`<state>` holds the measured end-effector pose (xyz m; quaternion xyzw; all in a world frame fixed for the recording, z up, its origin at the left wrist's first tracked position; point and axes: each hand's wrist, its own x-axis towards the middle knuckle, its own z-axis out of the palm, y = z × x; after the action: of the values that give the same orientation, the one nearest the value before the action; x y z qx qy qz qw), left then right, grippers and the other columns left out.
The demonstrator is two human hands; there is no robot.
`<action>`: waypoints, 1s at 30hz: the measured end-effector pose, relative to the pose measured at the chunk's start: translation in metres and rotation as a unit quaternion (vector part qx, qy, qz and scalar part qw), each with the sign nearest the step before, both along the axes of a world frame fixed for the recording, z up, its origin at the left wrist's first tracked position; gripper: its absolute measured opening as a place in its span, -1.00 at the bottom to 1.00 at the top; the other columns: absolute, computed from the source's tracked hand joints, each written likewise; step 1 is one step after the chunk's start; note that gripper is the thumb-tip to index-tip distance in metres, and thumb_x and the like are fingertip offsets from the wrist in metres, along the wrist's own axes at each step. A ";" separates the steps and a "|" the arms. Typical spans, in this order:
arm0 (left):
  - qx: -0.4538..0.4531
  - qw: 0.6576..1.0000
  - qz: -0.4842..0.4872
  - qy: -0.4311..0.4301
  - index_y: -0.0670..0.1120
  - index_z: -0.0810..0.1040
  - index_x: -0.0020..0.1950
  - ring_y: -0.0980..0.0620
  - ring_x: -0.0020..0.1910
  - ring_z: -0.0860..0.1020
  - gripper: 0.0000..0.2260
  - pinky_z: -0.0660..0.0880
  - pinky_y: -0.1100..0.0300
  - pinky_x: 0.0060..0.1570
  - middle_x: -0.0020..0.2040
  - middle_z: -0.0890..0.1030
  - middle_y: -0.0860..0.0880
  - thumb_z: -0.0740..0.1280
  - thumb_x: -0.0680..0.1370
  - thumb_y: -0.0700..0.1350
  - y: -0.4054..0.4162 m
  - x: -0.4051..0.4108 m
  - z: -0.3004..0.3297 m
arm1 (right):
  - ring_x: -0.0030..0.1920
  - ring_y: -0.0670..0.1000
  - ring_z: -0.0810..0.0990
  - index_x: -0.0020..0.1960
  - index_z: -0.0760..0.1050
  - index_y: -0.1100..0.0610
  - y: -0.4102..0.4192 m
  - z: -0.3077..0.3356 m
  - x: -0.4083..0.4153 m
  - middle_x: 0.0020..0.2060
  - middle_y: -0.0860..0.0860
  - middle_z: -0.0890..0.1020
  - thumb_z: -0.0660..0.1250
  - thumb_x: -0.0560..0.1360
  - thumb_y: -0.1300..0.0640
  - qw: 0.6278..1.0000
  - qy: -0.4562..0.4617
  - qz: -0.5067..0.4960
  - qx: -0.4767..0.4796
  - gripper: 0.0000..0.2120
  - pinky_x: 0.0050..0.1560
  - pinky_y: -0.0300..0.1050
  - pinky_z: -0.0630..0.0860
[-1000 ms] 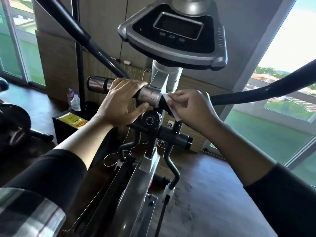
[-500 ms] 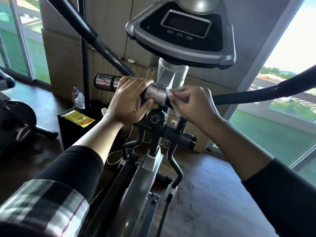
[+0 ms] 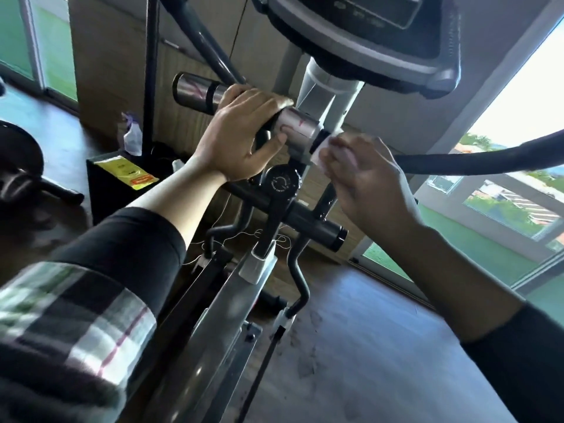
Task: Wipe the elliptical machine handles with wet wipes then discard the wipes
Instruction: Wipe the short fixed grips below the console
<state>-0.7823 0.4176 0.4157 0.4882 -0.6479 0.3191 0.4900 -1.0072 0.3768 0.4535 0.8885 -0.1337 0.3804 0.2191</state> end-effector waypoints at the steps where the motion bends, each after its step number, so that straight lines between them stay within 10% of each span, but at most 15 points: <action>1: -0.001 1.000 -0.002 0.002 -0.23 0.53 0.24 -0.09 0.15 0.55 -0.64 0.32 -0.03 0.31 0.13 0.62 -0.11 0.27 0.52 -0.07 0.000 0.000 0.000 | 0.12 0.07 0.51 0.11 0.61 0.24 -0.003 -0.002 -0.005 0.11 0.13 0.59 0.35 0.50 0.26 0.999 0.016 -0.001 -0.043 -0.80 0.19 -0.36 0.34; 30: 0.016 0.999 -0.005 0.044 -0.19 0.51 0.26 -0.04 0.21 0.53 -0.70 0.26 -0.08 0.41 0.16 0.61 -0.07 0.15 0.59 -0.14 0.005 0.015 0.006 | -0.26 -0.17 0.56 -0.02 0.65 0.21 0.010 0.042 0.053 -0.15 0.03 0.69 0.42 0.46 0.09 0.971 -0.085 -0.025 0.221 -0.80 -0.21 -0.54 0.38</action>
<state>-0.7668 0.4227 0.4217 0.5063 -0.6329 0.2842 0.5121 -0.9546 0.3871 0.4954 0.8758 -0.2549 0.4097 0.0145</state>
